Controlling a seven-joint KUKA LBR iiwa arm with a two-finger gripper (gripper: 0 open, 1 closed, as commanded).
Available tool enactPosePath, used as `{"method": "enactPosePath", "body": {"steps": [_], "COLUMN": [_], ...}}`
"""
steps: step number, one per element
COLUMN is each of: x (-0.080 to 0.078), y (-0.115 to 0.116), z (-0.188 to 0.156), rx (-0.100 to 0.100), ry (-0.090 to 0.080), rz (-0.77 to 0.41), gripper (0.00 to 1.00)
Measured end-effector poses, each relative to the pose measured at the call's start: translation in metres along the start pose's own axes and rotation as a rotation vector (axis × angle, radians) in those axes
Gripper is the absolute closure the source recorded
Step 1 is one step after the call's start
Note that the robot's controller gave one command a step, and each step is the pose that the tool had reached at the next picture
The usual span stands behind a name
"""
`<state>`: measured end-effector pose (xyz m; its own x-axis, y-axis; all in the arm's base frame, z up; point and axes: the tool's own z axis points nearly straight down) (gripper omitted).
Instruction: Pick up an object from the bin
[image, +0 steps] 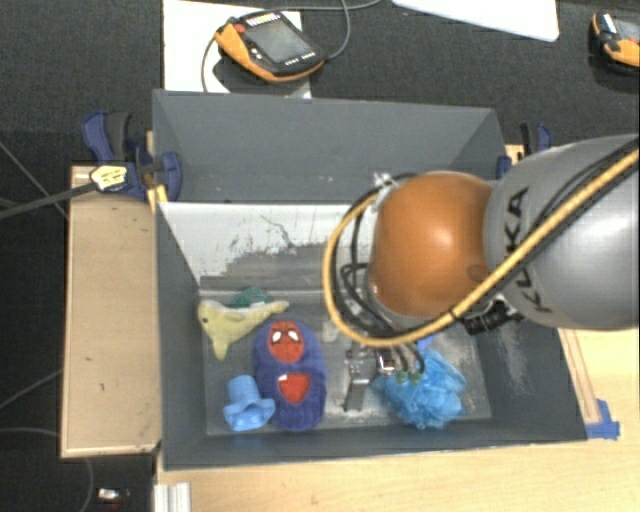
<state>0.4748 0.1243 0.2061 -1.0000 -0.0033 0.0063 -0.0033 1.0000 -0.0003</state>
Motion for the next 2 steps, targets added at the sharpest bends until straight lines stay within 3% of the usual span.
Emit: {"method": "enactPosePath", "body": {"steps": [1,2], "x": [-0.0018,-0.0020], "y": [-0.0007,-0.0021], "z": [-0.0039,-0.0076], "rx": [-0.001,-0.001], "ry": [-0.008,-0.009], "rz": [0.005,-0.119], "gripper": [0.00,0.00]}}
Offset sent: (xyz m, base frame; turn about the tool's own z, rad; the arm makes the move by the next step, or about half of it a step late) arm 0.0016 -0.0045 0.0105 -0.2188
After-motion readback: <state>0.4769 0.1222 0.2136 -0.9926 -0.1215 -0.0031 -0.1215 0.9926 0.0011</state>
